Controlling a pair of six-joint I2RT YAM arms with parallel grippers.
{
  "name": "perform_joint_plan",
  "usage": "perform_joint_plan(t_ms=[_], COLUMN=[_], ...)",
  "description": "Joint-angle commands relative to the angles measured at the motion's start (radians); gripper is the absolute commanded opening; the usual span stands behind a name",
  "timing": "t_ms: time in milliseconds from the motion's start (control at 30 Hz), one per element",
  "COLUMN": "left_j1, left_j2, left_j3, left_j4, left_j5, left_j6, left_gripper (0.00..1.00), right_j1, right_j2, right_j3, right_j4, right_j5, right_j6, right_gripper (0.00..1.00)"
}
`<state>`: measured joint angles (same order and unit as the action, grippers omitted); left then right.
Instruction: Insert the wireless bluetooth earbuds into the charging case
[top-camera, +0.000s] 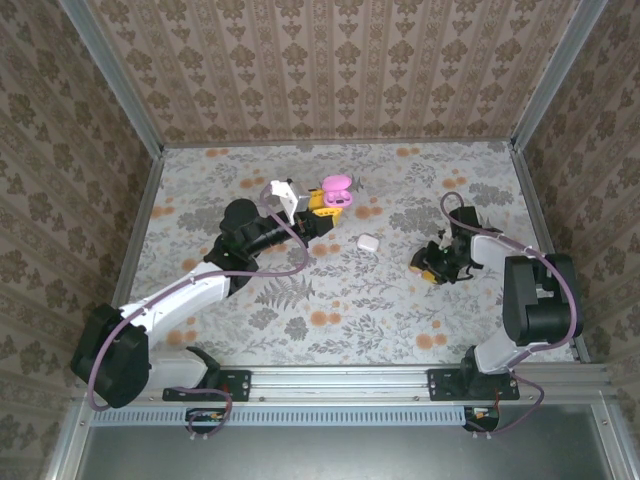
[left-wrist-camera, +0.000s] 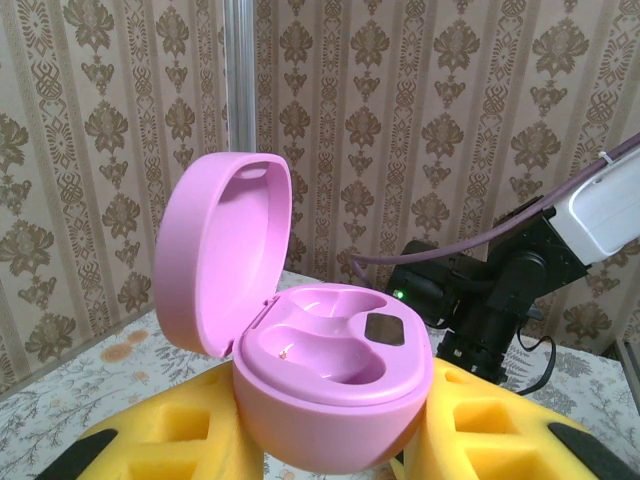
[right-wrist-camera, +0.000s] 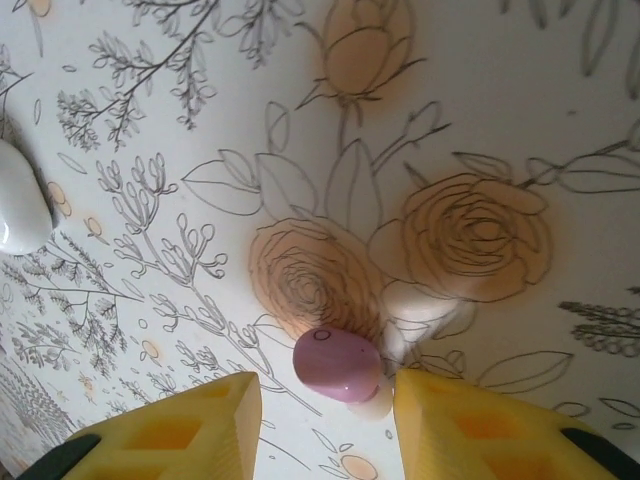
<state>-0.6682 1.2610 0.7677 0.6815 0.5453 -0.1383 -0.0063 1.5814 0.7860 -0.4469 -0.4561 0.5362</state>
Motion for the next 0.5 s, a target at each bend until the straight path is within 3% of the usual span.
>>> perform_joint_plan(t_ms=[0,267,467], left_j1=[-0.010,-0.010,-0.011], left_j2=[-0.012,-0.031,-0.037], left_j3=[0.013,0.005,0.007], left_j4=[0.021,0.011,-0.001], left_j5=[0.016,0.001,-0.005], left_j6=[0.008,0.008,0.015], left_gripper=[0.33,0.33,0.33], right_j1=[0.033,0.118,0.109], right_j2=[0.003,0.056,-0.045], right_j3=[0.011,0.066,0.078], right_j4=[0.000,-0.002,-0.073], right_j5=[-0.017,0.015,0.098], right_j6=[0.010,0.009,-0.044], right_gripper=[0.42,0.43,0.41])
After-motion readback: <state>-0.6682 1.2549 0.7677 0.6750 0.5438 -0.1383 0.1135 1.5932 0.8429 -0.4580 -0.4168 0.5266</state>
